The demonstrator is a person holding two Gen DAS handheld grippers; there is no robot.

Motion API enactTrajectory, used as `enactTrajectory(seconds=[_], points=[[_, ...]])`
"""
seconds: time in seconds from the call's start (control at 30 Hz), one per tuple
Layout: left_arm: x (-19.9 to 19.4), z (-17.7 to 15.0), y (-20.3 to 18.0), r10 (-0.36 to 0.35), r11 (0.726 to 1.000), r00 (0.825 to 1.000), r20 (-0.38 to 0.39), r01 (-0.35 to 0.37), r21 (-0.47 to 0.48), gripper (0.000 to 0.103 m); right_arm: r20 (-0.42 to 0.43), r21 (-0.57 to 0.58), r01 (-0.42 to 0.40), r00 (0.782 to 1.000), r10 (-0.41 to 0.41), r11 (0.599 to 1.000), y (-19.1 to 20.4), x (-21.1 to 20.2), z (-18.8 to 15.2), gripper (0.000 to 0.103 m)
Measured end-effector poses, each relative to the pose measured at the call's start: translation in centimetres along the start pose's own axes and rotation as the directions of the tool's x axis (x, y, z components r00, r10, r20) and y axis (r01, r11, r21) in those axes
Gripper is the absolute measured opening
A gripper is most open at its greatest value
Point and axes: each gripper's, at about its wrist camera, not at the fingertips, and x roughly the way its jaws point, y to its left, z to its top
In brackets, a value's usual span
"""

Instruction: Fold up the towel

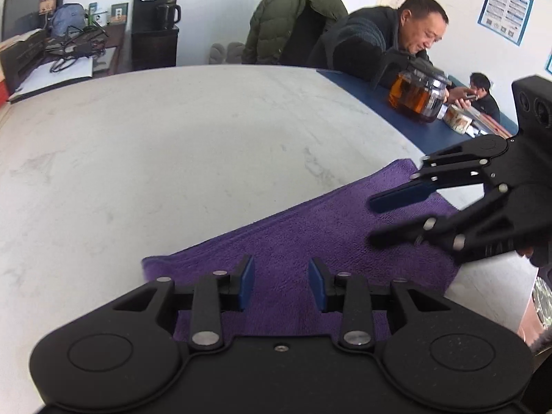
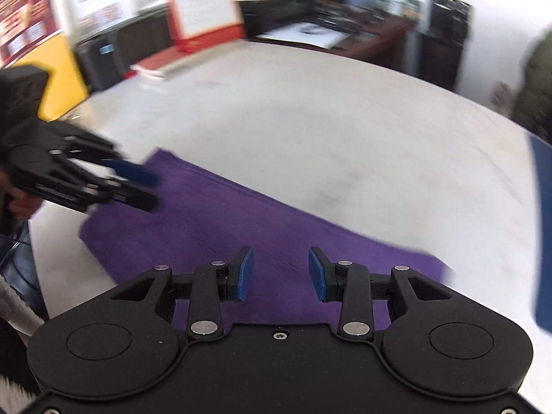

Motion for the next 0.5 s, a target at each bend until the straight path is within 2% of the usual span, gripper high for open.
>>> enactTrajectory(seconds=[0.1,0.17,0.23,0.33,0.47,0.5], points=[[0.0,-0.3,1.8,0.001,0.998,1.000,0.028,0.000,-0.055,0.031,-0.017,-0.079,-0.035,0.999,0.034,0.996,1.3,2.3,0.4,0.035],[-0.3,-0.5,3.1,0.014,0.995,0.999,0.040,-0.010,-0.099,0.030,-0.031,-0.081,0.003,1.000,-0.005,0.997,0.2,2.3,-0.2,0.035],[-0.8,-0.7,4.1,0.029,0.992,0.998,0.047,-0.023,-0.124,0.029,-0.018,0.020,0.055,0.998,-0.054,0.998,-3.5,0.7,-1.5,0.035],[-1.2,-0.6,4.8,0.059,0.988,0.997,0.045,-0.052,-0.144,0.029,-0.008,0.152,0.139,0.990,-0.139,0.979,-8.4,-2.0,-3.6,0.035],[-2.2,0.4,3.9,0.117,0.985,0.991,0.058,-0.108,-0.137,0.030,-0.041,0.252,0.265,0.964,-0.263,0.931,-11.4,-3.7,-5.0,0.033],[-2.5,0.6,3.5,0.109,0.986,0.992,0.068,-0.100,-0.130,0.030,-0.036,0.273,0.271,0.962,-0.272,0.923,-11.7,-4.0,-5.1,0.033]])
